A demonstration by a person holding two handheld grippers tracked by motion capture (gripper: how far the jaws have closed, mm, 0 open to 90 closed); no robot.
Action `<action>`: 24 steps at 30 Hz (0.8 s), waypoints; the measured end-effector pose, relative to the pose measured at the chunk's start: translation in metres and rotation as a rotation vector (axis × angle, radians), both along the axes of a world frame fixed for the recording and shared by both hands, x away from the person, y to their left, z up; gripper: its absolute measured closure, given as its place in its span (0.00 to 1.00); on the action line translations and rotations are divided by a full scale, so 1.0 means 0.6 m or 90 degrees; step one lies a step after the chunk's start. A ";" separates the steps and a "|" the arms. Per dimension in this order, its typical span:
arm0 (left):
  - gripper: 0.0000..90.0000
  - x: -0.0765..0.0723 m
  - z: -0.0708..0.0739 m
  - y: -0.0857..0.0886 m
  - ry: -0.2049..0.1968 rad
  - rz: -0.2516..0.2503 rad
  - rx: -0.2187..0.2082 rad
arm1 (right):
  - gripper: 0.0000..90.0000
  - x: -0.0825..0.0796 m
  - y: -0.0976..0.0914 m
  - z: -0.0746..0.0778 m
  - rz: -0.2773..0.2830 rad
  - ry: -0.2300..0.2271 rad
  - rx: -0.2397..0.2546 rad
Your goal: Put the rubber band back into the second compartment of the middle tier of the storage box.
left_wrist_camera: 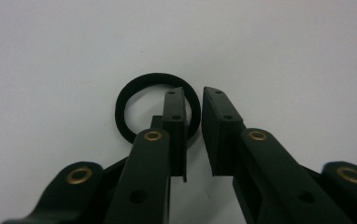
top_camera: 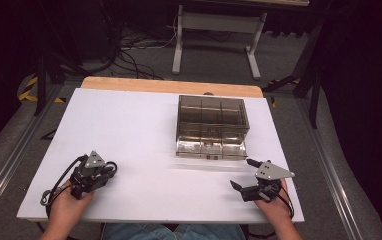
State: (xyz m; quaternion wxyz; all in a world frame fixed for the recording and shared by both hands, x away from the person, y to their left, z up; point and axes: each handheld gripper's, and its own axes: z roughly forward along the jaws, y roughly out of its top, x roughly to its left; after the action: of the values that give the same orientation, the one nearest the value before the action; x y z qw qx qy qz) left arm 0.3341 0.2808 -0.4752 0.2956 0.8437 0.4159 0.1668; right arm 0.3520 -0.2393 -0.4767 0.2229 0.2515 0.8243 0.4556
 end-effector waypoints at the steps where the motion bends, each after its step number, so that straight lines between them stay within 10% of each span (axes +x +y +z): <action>1: 0.92 0.001 0.000 0.000 0.002 -0.001 0.000 | 0.06 0.000 0.000 0.000 0.000 0.001 0.001; 9: 0.97 0.002 0.003 -0.005 -0.004 -0.010 0.011 | 0.06 0.000 0.001 0.000 0.001 0.001 0.000; 24: 0.97 -0.018 0.027 0.000 -0.064 -0.013 -0.051 | 0.06 0.000 0.002 0.000 0.002 0.002 -0.001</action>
State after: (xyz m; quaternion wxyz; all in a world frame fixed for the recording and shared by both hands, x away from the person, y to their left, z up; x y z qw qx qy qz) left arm 0.3234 0.2805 -0.4591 0.3512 0.8259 0.3984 0.1895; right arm 0.3517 -0.2384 -0.4770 0.2211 0.2511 0.8253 0.4550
